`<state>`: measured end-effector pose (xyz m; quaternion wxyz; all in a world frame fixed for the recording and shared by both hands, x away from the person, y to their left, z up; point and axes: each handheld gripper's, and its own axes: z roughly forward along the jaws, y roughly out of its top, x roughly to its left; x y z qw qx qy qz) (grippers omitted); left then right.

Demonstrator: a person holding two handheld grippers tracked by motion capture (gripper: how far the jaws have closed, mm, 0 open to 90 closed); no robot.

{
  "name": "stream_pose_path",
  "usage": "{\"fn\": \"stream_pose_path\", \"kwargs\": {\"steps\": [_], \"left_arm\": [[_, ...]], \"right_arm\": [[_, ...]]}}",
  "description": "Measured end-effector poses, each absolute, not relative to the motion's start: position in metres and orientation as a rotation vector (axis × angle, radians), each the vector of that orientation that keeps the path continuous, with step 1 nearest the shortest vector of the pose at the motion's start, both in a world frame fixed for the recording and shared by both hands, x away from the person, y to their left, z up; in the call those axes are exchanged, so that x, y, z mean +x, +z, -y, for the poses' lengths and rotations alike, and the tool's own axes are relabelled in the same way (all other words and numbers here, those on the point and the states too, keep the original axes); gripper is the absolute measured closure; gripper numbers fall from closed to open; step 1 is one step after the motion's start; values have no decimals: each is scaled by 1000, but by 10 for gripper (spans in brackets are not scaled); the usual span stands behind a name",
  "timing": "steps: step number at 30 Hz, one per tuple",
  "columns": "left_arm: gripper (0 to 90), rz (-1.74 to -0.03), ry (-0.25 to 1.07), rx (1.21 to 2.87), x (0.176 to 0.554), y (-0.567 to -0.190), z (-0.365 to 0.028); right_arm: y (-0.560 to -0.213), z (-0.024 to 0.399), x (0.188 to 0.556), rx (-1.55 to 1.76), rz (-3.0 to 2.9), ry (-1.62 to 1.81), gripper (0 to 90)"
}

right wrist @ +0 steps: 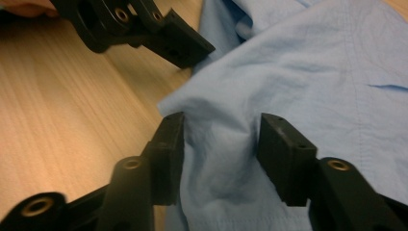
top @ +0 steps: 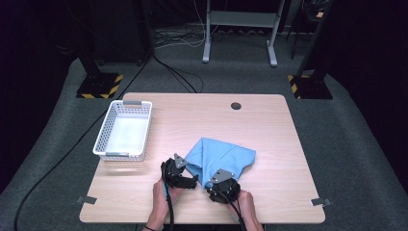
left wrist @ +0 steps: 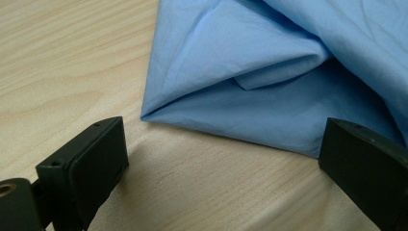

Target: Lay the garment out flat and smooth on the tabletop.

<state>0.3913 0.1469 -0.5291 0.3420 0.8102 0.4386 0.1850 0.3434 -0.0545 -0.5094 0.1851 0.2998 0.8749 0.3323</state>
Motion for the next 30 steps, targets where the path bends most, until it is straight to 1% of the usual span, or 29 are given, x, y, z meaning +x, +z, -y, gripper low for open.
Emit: {"fn": "stream_pose_path", "kwargs": {"steps": [1, 2, 3, 4, 5, 7, 9, 11, 12, 13, 14, 15, 16, 17, 19, 22, 25, 28, 29, 30], "left_arm": [[32, -1141, 481, 2107, 391, -529, -147], [33, -1140, 481, 2107, 391, -529, -147], [33, -1140, 481, 2107, 391, -529, -147], [33, -1140, 481, 2107, 391, -529, -147], [33, -1140, 481, 2107, 391, -529, -147], [33, -1140, 482, 2107, 391, -529, -147], [33, -1140, 481, 2107, 391, -529, -147], [33, -1140, 481, 2107, 391, -529, -147], [33, -1144, 482, 2105, 391, -529, -147], [34, -1144, 481, 2104, 391, -529, -147], [41, -1137, 478, 2099, 392, -529, -148], [57, -1134, 478, 2097, 392, -529, -149], [56, -1131, 474, 2086, 392, -528, -150], [43, -1133, 469, 2075, 392, -528, -151], [38, -1137, 449, 2064, 395, -528, -150], [34, -1136, 462, 2079, 398, -528, -145], [33, -1140, 462, 2103, 401, -528, -142], [33, -1138, 471, 2103, 401, -529, -141], [34, -1139, 472, 2098, 401, -529, -140], [35, -1135, 473, 2102, 401, -529, -141]], "right_arm": [[-509, 54, 343, 845, -2466, 936, 538], [-506, 53, 343, 842, -2458, 947, 652], [-506, 53, 343, 842, -2458, 947, 652], [-505, 53, 343, 845, -2456, 956, 701], [-504, 54, 344, 849, -2458, 966, 769], [-504, 55, 345, 854, -2458, 964, 841], [-503, 59, 347, 863, -2456, 980, 872], [-502, 61, 348, 877, -2455, 990, 867], [-501, 62, 347, 886, -2451, 1003, 835], [-500, 62, 348, 898, -2450, 1010, 721], [-500, 61, 348, 906, -2453, 1008, 651], [-500, 60, 347, 904, -2461, 1003, 550], [-500, 58, 346, 900, -2457, 995, 437], [-501, 56, 345, 909, -2447, 982, 347], [-503, 53, 344, 914, -2450, 984, 265], [-505, 47, 343, 899, -2459, 958, 200], [-507, 42, 342, 881, -2457, 934, 241], [-510, 39, 342, 885, -2452, 893, 396], [-510, 40, 343, 884, -2449, 894, 482], [-510, 41, 342, 887, -2446, 898, 537]]}}
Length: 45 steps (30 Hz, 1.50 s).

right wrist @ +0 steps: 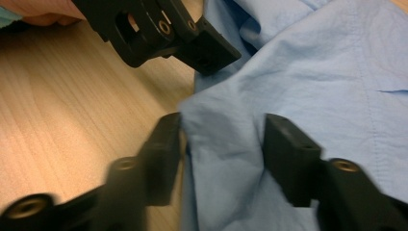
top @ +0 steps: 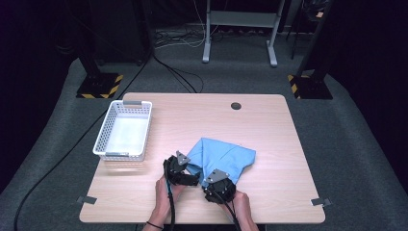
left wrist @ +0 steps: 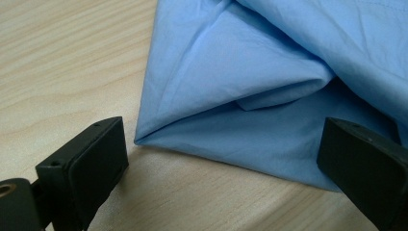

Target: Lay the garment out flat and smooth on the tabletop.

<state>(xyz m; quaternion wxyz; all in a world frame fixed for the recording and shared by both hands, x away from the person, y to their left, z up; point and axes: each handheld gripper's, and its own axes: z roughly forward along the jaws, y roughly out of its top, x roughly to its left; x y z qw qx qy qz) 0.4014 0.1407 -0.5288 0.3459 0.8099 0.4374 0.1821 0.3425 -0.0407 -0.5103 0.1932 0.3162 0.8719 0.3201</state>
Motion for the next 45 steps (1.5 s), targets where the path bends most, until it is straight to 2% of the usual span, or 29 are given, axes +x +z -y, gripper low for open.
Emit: {"fn": "stream_pose_path", "kwargs": {"steps": [1, 4, 7, 15, 23, 32, 45], "left_arm": [[36, -1133, 473, 2102, 401, -529, -141], [44, -1128, 476, 2103, 401, -529, -141], [45, -1128, 475, 2103, 401, -529, -141], [52, -1114, 471, 2112, 401, -528, -141], [56, -1113, 472, 2110, 401, -529, -141], [64, -1107, 468, 2109, 401, -528, -141], [70, -1100, 464, 2110, 401, -528, -142]], "right_arm": [[-509, 42, 342, 892, -2439, 909, 629], [-504, 50, 343, 919, -2415, 964, 817], [-503, 57, 347, 944, -2407, 979, 882], [-496, 75, 359, 975, -2352, 1009, 894], [-477, 100, 388, 1005, -2272, 1021, 895], [-470, 146, 456, 1112, -2189, 962, 895], [-465, 158, 544, 1127, -2186, 813, 894]]}}
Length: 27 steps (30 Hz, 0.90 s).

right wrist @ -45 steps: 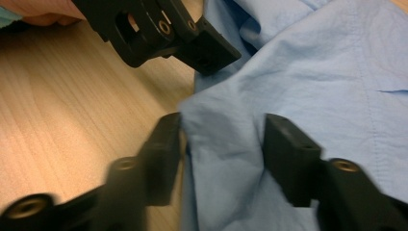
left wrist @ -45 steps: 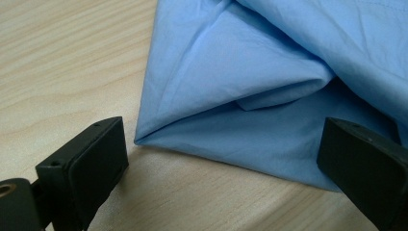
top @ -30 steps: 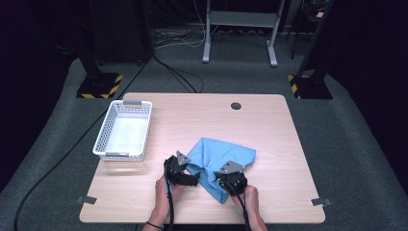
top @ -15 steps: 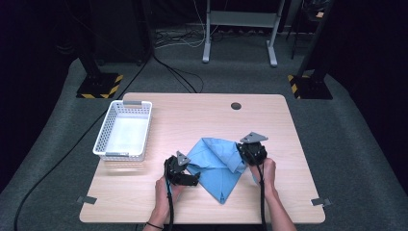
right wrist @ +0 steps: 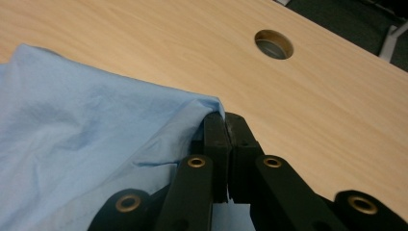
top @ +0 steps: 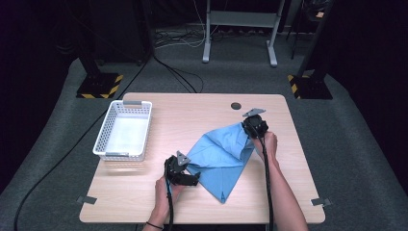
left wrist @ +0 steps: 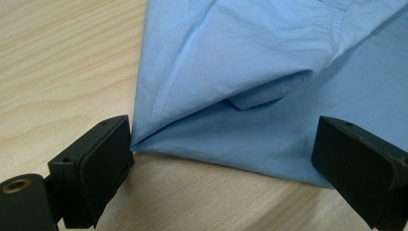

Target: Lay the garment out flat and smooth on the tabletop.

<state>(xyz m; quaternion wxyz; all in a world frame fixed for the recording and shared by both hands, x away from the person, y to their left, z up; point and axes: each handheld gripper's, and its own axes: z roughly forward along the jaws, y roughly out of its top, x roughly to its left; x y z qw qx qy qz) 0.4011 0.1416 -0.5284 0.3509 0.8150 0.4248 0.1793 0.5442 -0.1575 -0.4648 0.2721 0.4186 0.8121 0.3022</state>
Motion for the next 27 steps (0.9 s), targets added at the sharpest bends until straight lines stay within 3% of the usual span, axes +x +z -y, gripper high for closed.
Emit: {"fn": "stream_pose_path", "kwargs": {"steps": [6, 7, 8, 9, 10, 11, 12, 15, 23, 27], "left_arm": [[71, -1099, 464, 2110, 401, -528, -142], [72, -1099, 464, 2110, 401, -528, -142], [72, -1099, 464, 2110, 401, -528, -142], [72, -1098, 464, 2110, 401, -528, -142], [72, -1098, 464, 2110, 401, -528, -142], [72, -1098, 464, 2110, 401, -528, -142], [72, -1098, 464, 2110, 401, -528, -142], [72, -1099, 463, 2110, 401, -528, -142], [72, -1099, 463, 2110, 401, -528, -142], [72, -1099, 464, 2110, 401, -528, -142]], "right_arm": [[-465, 155, 575, 1148, -2151, 730, 881], [-464, 155, 581, 1175, -2141, 710, 773], [-464, 155, 581, 1175, -2141, 710, 773], [-462, 158, 582, 1225, -2136, 713, 610], [-462, 158, 582, 1225, -2136, 713, 610], [-457, 167, 578, 1274, -2118, 753, 508], [-457, 167, 578, 1274, -2118, 753, 508], [-444, 192, 562, 1358, -2076, 870, 384], [-427, 238, 514, 1433, -1979, 983, 303], [-443, 247, 489, 1469, -2023, 1053, 275]]}}
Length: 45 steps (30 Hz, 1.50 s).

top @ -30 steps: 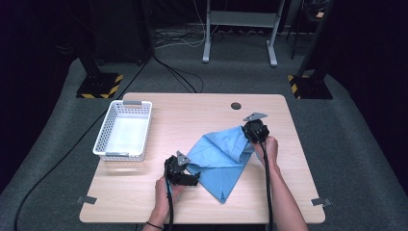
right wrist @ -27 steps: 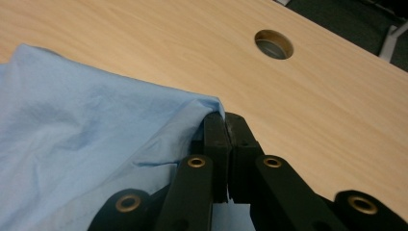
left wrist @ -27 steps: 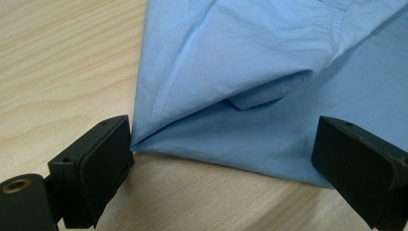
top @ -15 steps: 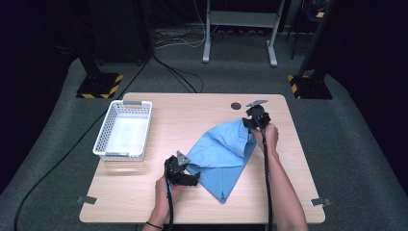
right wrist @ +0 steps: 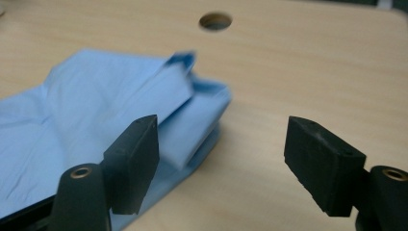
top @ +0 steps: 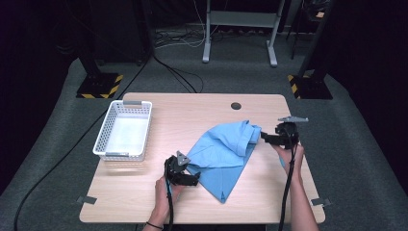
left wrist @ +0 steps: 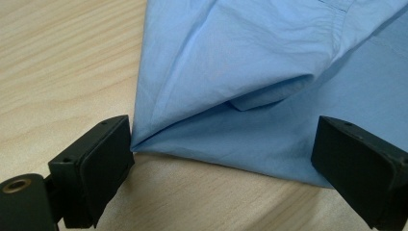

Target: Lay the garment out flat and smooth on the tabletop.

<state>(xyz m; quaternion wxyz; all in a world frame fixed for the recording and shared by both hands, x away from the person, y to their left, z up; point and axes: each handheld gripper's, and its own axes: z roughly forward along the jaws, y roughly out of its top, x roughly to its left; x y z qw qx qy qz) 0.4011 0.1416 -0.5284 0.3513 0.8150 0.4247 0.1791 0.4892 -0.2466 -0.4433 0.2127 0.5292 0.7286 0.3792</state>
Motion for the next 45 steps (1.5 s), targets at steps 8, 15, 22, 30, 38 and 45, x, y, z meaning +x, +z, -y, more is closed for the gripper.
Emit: {"fn": "stream_pose_path", "kwargs": {"steps": [8, 15, 22, 30, 38, 45], "left_arm": [[72, -1098, 464, 2110, 401, -528, -142], [75, -1098, 465, 2108, 401, -528, -141], [75, -1097, 465, 2109, 401, -528, -142], [75, -1097, 464, 2108, 401, -529, -141], [76, -1097, 463, 2106, 401, -529, -141], [76, -1097, 463, 2106, 401, -529, -141]], "right_arm": [[-495, 215, 495, 1465, -2143, 973, 407], [-497, 201, 528, 1412, -2100, 923, 780], [-495, 203, 544, 1447, -2008, 913, 546], [-508, 216, 530, 1540, -2096, 926, 445], [-506, 200, 560, 1458, -2016, 875, 589], [-510, 213, 558, 1623, -2049, 907, 427]]}}
